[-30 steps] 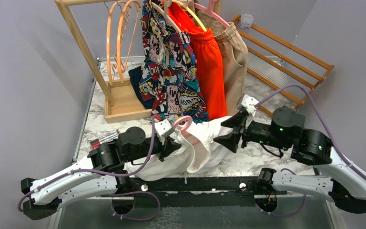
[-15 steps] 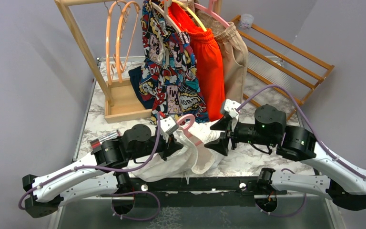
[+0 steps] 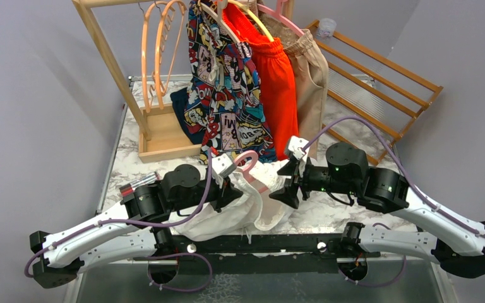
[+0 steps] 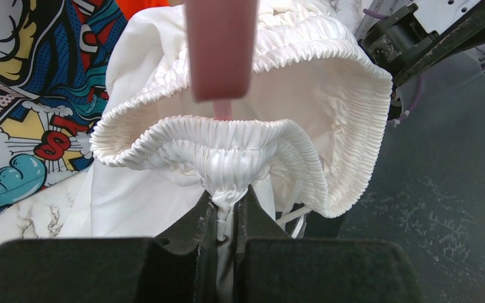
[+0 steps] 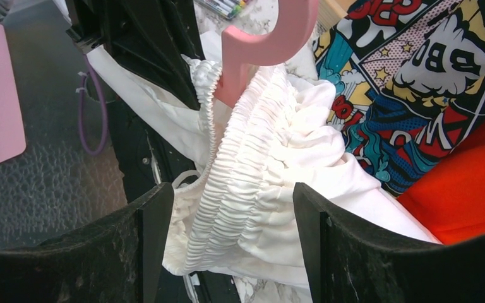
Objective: Place the shorts on the hanger
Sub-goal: Hang the shorts on the hanger.
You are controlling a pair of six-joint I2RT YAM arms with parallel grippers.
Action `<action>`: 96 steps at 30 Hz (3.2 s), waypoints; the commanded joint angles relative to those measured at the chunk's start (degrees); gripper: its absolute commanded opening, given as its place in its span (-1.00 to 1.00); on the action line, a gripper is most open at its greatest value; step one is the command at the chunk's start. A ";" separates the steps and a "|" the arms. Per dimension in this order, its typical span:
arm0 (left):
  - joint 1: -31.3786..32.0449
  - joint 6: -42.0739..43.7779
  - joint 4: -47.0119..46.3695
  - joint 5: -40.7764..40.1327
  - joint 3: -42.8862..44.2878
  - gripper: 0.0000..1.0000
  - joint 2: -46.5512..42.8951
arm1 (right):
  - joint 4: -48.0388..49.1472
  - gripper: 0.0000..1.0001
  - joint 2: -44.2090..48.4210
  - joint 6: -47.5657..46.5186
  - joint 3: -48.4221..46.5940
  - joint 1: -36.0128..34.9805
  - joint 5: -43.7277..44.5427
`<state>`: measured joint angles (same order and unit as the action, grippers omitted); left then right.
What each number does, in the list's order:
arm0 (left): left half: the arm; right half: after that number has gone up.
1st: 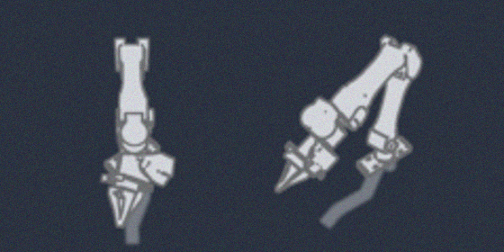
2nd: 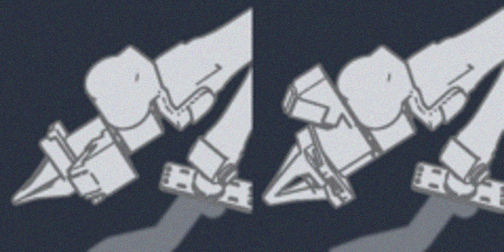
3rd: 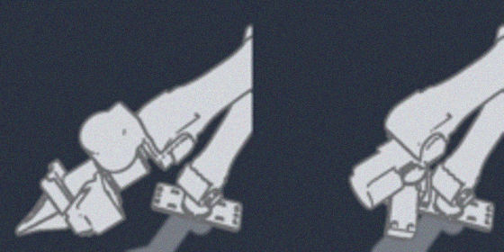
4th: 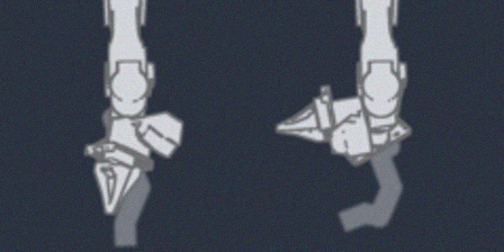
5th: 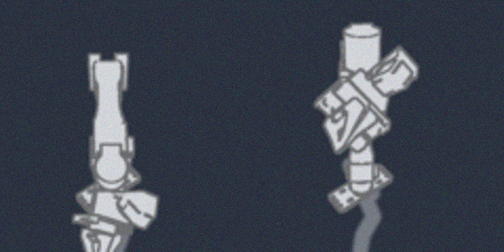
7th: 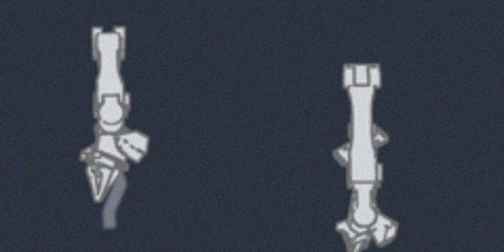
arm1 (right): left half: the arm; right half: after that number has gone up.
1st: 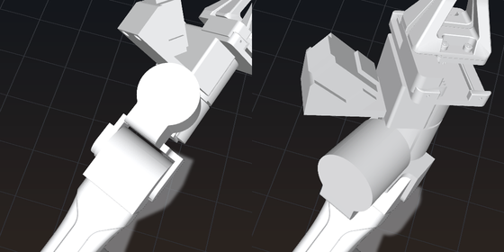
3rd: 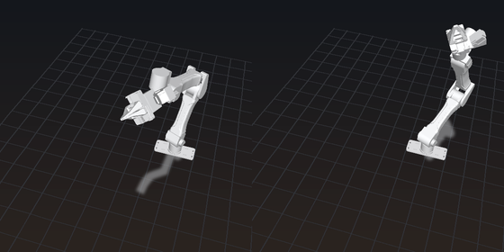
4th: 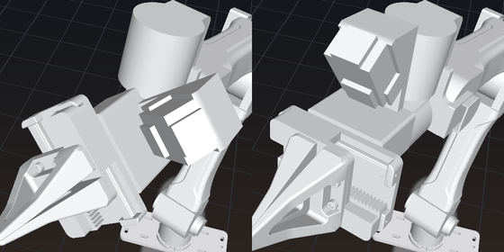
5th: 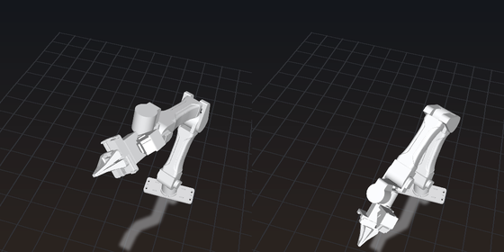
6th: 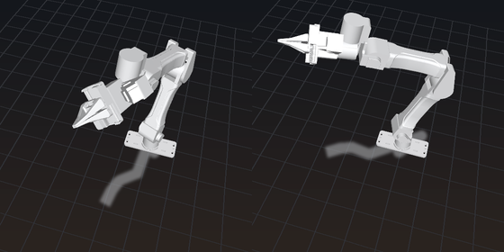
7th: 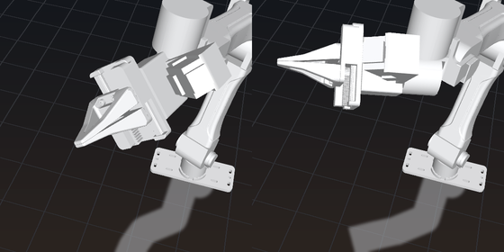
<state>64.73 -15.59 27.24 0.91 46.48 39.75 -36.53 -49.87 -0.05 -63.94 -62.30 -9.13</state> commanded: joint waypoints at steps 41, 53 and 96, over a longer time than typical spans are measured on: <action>-0.02 8.40 -3.84 13.42 4.87 -1.00 2.73 | -2.73 -0.98 -14.90 1.16 -17.90 -0.33 19.52; -0.02 7.38 -15.92 10.00 -2.39 -1.00 -2.13 | 1.55 -0.99 -13.88 9.03 -11.45 -0.36 9.84; 0.02 6.43 -15.82 25.28 -1.64 -1.00 -3.63 | -0.32 0.31 -10.87 -5.74 -19.37 -0.30 -21.31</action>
<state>64.58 -10.00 13.43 24.01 42.72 36.29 -39.57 -60.97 -6.04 -83.26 -62.30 -26.48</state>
